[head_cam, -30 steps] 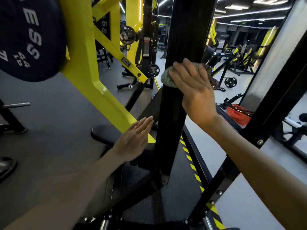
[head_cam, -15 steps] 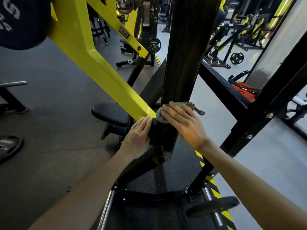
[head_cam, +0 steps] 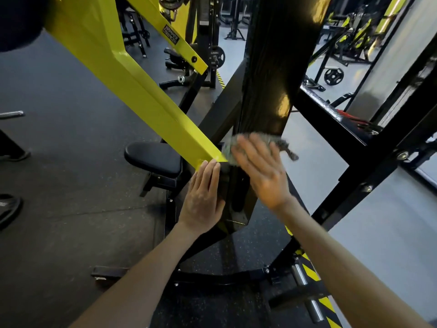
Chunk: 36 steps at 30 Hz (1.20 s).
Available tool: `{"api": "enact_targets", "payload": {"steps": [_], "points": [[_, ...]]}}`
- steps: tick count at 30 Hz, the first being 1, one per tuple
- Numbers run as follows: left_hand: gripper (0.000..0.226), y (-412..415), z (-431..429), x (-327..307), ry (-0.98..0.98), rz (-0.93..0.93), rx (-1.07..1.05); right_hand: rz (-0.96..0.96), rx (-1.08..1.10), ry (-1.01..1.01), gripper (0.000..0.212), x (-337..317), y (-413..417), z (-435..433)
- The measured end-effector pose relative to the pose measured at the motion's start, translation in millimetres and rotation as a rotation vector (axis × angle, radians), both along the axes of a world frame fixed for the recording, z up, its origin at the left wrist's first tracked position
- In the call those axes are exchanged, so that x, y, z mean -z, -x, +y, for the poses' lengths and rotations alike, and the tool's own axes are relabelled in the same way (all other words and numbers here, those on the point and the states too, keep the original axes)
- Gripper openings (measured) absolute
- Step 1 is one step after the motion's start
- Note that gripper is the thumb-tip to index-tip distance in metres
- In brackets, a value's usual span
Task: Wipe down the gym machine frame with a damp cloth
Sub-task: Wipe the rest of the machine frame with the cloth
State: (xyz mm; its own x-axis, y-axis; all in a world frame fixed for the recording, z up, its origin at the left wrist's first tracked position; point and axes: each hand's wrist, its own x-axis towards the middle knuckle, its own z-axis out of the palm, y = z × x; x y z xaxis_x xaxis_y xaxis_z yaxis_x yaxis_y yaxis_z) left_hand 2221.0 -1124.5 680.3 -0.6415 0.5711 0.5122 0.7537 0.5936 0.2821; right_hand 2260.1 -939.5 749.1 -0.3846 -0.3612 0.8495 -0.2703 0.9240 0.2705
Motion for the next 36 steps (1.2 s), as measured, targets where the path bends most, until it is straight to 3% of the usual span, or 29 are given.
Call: {"api": "enact_targets", "payload": {"steps": [3,7,10,16,21,26,31,33,36], "points": [[0.076,4.0,2.9,9.7,-0.062,0.069,0.016,-0.170,0.082,-0.107,0.043,64.1,-13.2,4.1],[0.073,8.8,3.6,16.9,-0.074,0.147,0.024,-0.197,0.150,-0.084,0.060,84.0,-18.9,4.6],[0.077,8.7,2.8,18.5,-0.045,0.145,0.012,-0.222,0.145,-0.108,0.069,68.4,-20.9,5.7],[0.079,3.5,4.8,14.7,-0.010,0.116,-0.027,-0.158,0.076,-0.136,0.053,0.5,-14.3,11.8],[0.073,0.2,3.4,13.3,-0.043,0.105,-0.017,0.000,0.037,0.002,0.049,-42.5,-3.9,7.8],[0.075,6.0,7.6,21.7,-0.115,0.123,-0.001,-0.051,-0.029,0.115,0.036,34.9,-6.7,2.7],[0.078,7.3,5.5,23.2,-0.133,0.134,0.042,-0.385,-0.030,-0.194,0.035,139.0,-27.9,15.0],[0.078,7.3,4.9,22.5,-0.139,0.140,0.057,-0.432,-0.003,-0.296,0.040,142.5,-29.4,18.6],[0.078,7.3,2.8,23.6,-0.123,0.146,0.061,-0.385,0.023,-0.273,0.042,110.0,-32.6,20.4]]}}
